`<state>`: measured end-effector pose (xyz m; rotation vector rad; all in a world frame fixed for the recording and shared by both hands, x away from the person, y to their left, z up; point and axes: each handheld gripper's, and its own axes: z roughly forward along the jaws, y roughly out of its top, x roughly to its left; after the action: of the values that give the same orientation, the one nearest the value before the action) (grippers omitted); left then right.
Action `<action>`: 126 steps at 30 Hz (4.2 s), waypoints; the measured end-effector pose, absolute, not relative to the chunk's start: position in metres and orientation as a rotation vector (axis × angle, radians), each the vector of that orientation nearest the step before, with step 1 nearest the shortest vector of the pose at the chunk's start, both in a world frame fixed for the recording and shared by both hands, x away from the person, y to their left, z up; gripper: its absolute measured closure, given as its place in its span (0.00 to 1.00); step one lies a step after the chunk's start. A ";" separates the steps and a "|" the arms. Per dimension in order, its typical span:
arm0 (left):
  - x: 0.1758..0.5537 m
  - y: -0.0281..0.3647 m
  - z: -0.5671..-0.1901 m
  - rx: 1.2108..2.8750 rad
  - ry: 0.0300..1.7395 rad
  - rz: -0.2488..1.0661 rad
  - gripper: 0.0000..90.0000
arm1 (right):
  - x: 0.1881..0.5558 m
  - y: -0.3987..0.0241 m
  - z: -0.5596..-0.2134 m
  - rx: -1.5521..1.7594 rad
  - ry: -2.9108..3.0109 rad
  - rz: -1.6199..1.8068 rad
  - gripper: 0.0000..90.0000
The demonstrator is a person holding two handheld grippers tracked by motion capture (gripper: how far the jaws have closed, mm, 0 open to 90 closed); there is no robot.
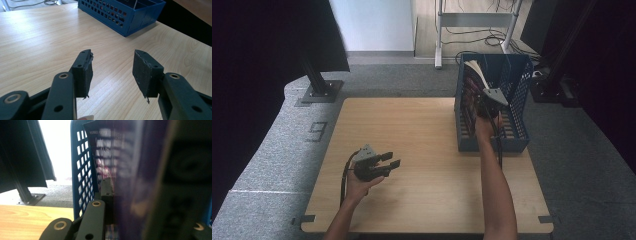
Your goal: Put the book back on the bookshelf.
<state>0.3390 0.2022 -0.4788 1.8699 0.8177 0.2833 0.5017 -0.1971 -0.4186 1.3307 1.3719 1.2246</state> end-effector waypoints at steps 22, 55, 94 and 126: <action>0.338 0.208 -0.476 1.845 0.815 0.302 0.56 | 0.520 -0.164 -0.427 1.212 1.414 1.195 0.90; 0.337 0.200 -0.478 1.880 0.804 0.292 0.56 | 0.503 -0.169 -0.419 1.184 1.566 1.306 0.61; 0.336 0.190 -0.483 1.914 0.785 0.285 0.56 | 0.478 -0.185 -0.425 1.203 1.584 1.332 0.53; 0.335 0.184 -0.485 1.936 0.774 0.283 0.56 | 0.441 -0.193 -0.439 1.179 1.649 1.331 0.50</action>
<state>0.3346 0.1836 -0.4849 1.9362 0.7738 0.2831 0.4414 -0.1935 -0.4392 1.1792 1.6494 1.3315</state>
